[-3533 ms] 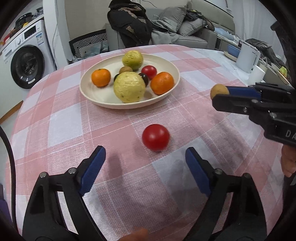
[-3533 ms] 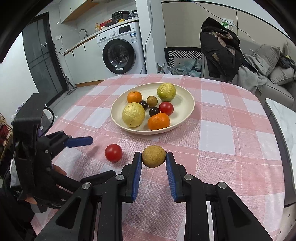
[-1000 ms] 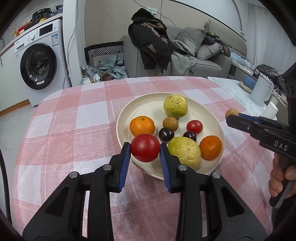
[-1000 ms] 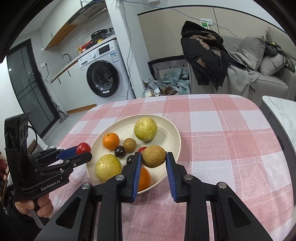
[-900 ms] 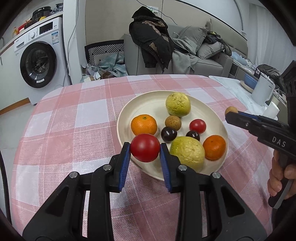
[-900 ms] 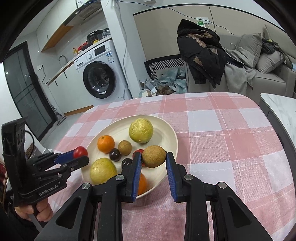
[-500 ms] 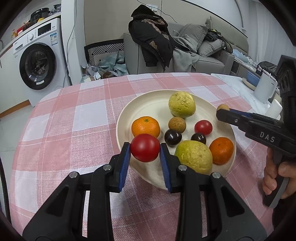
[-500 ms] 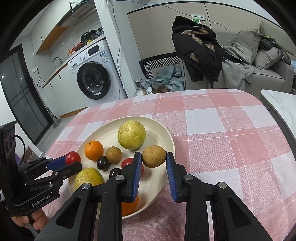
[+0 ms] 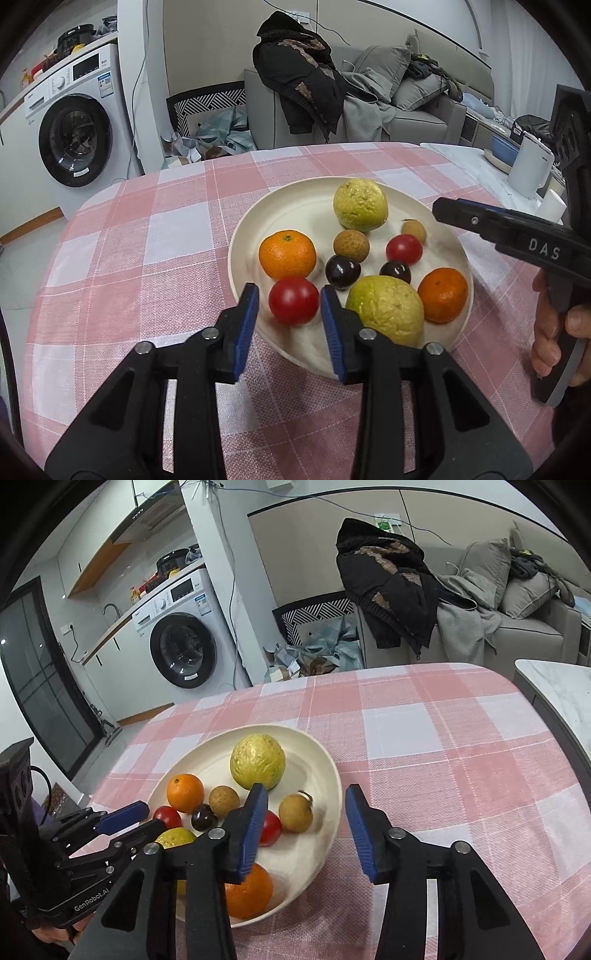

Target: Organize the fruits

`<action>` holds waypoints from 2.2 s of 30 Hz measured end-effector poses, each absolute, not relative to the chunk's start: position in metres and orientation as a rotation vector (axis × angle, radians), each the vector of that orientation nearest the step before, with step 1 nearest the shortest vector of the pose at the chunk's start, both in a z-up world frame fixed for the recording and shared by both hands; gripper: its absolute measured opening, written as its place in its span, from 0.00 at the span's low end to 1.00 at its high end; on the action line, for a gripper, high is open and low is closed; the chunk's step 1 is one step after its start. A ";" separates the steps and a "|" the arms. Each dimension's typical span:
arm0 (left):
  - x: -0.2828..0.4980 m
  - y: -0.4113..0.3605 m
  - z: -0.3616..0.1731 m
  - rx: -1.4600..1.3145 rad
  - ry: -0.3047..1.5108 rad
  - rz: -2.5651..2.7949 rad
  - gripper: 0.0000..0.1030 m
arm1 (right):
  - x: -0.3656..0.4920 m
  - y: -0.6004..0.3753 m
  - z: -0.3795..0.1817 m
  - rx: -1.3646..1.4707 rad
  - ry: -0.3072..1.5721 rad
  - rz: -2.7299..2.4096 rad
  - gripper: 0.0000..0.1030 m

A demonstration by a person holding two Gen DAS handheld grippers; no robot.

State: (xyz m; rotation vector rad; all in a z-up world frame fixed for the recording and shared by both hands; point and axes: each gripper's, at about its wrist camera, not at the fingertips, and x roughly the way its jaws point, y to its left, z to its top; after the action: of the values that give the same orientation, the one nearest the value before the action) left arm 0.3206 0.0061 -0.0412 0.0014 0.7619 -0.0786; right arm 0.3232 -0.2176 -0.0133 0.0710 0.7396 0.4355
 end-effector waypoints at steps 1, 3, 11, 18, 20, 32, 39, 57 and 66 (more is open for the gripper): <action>0.318 0.007 -0.039 -0.002 0.752 -0.077 0.43 | 0.321 -0.220 -0.011 0.070 0.735 0.437 0.52; 0.311 0.009 -0.032 -0.011 0.731 -0.061 0.74 | 0.316 -0.224 -0.007 0.067 0.732 0.441 0.66; 0.266 0.017 -0.011 -0.018 0.654 -0.037 0.99 | 0.270 -0.237 0.012 0.035 0.651 0.463 1.00; 0.221 0.020 0.002 -0.022 0.596 -0.009 0.99 | 0.223 -0.234 0.021 -0.042 0.578 0.503 1.00; 0.208 0.019 0.007 -0.012 0.562 -0.003 0.99 | 0.213 -0.232 0.023 -0.057 0.559 0.508 1.00; 0.157 0.008 0.008 -0.015 0.494 0.003 0.99 | 0.176 -0.232 0.019 -0.074 0.499 0.528 1.00; 0.157 0.002 0.000 -0.022 0.486 0.004 0.99 | 0.169 -0.233 0.015 -0.073 0.455 0.543 1.00; 0.160 0.011 -0.004 -0.069 0.486 0.020 0.99 | 0.163 -0.233 0.014 -0.086 0.412 0.532 1.00; 0.161 0.010 -0.004 -0.066 0.486 0.013 0.99 | 0.163 -0.233 0.014 -0.088 0.413 0.536 1.00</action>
State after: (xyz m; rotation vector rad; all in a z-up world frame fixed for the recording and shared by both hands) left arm 0.1609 0.0098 -0.0042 -0.0661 0.4855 0.0133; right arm 0.1627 -0.2333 0.0137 -0.0876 0.4129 0.5361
